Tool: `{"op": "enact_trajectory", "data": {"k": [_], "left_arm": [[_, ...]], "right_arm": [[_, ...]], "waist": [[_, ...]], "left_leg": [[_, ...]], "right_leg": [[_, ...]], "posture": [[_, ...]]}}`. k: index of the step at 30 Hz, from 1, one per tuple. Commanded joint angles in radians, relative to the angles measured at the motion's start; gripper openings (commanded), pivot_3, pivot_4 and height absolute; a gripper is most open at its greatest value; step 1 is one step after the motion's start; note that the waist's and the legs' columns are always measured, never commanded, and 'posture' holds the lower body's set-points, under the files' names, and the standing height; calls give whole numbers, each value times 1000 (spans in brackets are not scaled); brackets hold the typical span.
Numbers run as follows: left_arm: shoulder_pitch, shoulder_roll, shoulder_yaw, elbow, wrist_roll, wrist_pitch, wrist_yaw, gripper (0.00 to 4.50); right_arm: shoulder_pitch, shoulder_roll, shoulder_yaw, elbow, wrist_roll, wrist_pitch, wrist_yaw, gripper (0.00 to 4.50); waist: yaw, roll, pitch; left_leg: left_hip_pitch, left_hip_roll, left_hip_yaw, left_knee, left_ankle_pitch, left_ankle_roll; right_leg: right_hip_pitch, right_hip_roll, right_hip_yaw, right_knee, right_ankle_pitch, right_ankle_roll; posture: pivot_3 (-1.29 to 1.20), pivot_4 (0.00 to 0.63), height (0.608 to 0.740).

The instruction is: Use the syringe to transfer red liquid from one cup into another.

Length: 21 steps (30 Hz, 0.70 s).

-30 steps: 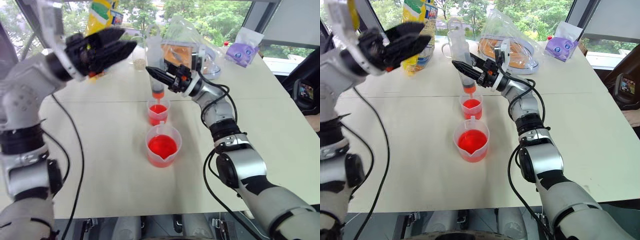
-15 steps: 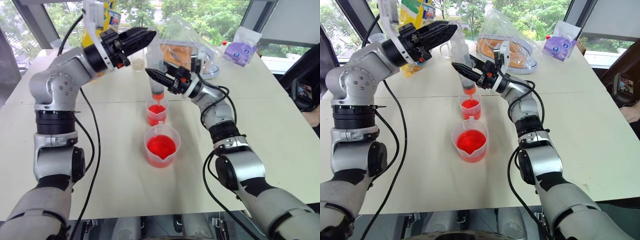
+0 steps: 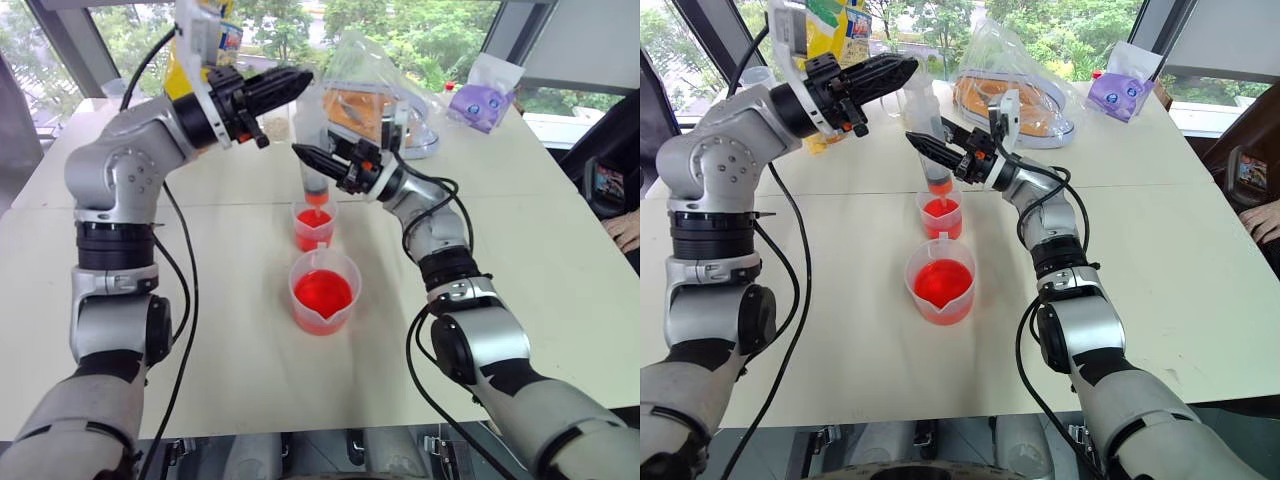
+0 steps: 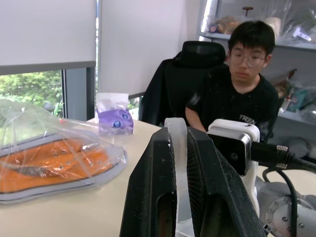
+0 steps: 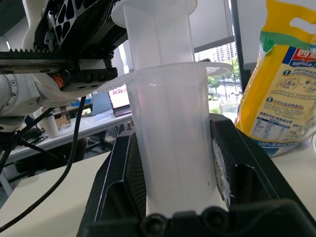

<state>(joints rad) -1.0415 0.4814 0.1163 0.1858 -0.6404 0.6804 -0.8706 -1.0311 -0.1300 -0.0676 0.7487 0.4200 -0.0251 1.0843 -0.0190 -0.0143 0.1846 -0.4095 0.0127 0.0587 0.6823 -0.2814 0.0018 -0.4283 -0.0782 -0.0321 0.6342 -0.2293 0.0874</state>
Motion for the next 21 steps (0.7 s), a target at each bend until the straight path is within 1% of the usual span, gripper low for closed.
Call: {"op": "enact_trajectory", "data": {"k": [1, 21], "left_arm": [[26, 4, -40, -19, 29, -16, -33, 90], [95, -18, -64, -52, 57, -25, -56, 90]], "right_arm": [[-48, 4, -28, -83, 30, 1, -6, 1412], [-106, -15, -70, -108, 58, 41, -26, 1412]], "waist": [[0, 0, 0], [0, 0, 0]], "left_leg": [[0, 0, 0, 0, 0, 0], [0, 0, 0, 0, -2, 3]], "right_leg": [[0, 0, 0, 0, 0, 0], [0, 0, 0, 0, 0, 0]], "posture": [[0, 150, 740], [0, 150, 740]]}}
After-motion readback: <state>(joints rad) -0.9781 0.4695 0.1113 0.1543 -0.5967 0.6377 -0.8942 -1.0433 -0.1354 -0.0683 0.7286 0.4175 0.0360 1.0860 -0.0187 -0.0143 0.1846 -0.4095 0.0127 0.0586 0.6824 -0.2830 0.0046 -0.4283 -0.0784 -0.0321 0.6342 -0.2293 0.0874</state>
